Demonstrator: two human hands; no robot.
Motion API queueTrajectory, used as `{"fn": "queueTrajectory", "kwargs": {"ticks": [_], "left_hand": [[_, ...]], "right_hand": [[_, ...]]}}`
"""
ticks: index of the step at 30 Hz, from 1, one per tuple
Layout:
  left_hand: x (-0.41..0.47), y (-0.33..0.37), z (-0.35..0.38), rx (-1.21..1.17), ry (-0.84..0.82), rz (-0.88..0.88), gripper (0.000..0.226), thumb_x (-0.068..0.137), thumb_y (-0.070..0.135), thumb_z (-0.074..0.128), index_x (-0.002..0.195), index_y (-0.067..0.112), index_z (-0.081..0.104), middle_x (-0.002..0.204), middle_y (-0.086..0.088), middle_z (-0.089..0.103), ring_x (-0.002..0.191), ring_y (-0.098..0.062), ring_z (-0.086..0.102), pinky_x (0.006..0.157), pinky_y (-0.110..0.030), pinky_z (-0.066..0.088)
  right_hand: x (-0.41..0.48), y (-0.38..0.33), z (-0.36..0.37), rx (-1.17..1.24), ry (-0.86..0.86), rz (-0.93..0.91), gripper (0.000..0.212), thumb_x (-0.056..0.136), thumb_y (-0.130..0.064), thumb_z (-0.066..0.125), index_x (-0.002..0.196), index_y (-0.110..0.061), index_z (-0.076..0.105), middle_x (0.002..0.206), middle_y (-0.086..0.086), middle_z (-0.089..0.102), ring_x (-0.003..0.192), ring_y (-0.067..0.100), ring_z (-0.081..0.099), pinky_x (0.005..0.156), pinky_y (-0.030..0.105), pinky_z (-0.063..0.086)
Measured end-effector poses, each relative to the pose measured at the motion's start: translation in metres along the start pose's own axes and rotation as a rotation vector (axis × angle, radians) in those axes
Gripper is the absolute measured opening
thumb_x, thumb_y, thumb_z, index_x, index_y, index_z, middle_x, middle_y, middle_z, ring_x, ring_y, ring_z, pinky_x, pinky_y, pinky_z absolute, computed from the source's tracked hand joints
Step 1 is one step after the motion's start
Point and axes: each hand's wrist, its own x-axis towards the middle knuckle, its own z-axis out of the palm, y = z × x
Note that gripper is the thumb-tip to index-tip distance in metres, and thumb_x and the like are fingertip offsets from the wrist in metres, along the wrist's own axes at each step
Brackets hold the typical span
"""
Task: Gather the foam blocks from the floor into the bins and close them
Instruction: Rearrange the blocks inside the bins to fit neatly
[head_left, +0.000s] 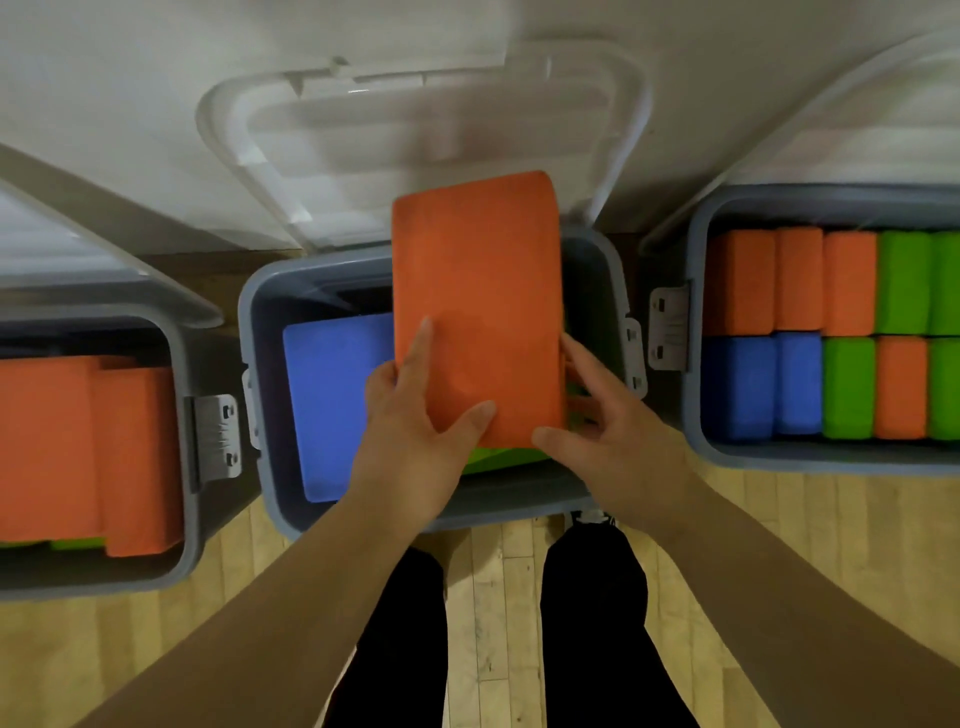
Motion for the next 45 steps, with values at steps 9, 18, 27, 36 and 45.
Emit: {"fn": "queueTrajectory", "kwargs": {"ticks": [9,18,27,36,45], "left_hand": [[-0.005,-0.053,-0.046,0.233,0.147,-0.215,0.091,0.091,0.046,0.071,0.159,0.049,0.011,0.159,0.002,0.013,0.138,-0.028,0.039,0.110,-0.045,0.040],[0.055,-0.040,-0.035,0.617,0.055,-0.243,0.123,0.068,0.085,0.068,0.153,0.056,-0.017,0.164,0.010,-0.023,0.151,-0.050,-0.003,0.114,-0.075,0.021],[0.054,-0.046,-0.038,0.625,0.133,-0.217,0.129,0.063,0.078,0.072,0.153,0.055,-0.017,0.163,0.005,-0.016,0.147,-0.049,0.008,0.112,-0.070,0.030],[0.063,-0.030,-0.025,0.771,-0.131,-0.171,0.133,0.072,0.078,0.071,0.138,0.059,-0.043,0.156,-0.002,-0.046,0.149,-0.054,-0.018,0.115,-0.075,0.018],[0.088,-0.020,-0.028,0.782,-0.204,-0.270,0.135,0.071,0.083,0.068,0.126,0.058,-0.053,0.148,-0.004,-0.056,0.148,-0.054,-0.024,0.116,-0.073,0.013]], "right_hand": [[0.073,-0.008,0.073,-0.034,-0.254,0.073,0.084,0.092,-0.010,0.070,0.158,-0.042,0.028,0.131,-0.010,0.053,0.099,0.007,0.065,0.090,0.023,0.055],[0.114,0.018,0.036,-0.406,0.173,0.107,0.079,0.094,-0.025,0.067,0.161,-0.031,0.025,0.152,0.008,0.038,0.126,0.027,0.050,0.099,0.043,0.050],[0.117,0.043,0.051,-0.334,0.035,0.265,0.095,0.097,-0.027,0.067,0.159,-0.052,-0.001,0.131,0.008,0.060,0.084,0.019,0.066,0.067,0.028,0.057],[0.136,0.053,0.014,-0.361,-0.038,0.172,0.070,0.097,-0.014,0.061,0.158,-0.034,0.032,0.144,0.001,0.052,0.079,0.016,0.068,0.061,0.026,0.056],[0.197,0.065,-0.004,-0.259,-0.081,0.424,0.069,0.100,-0.022,0.054,0.162,-0.027,0.023,0.141,0.009,0.053,0.108,0.027,0.059,0.086,0.036,0.054]]}}
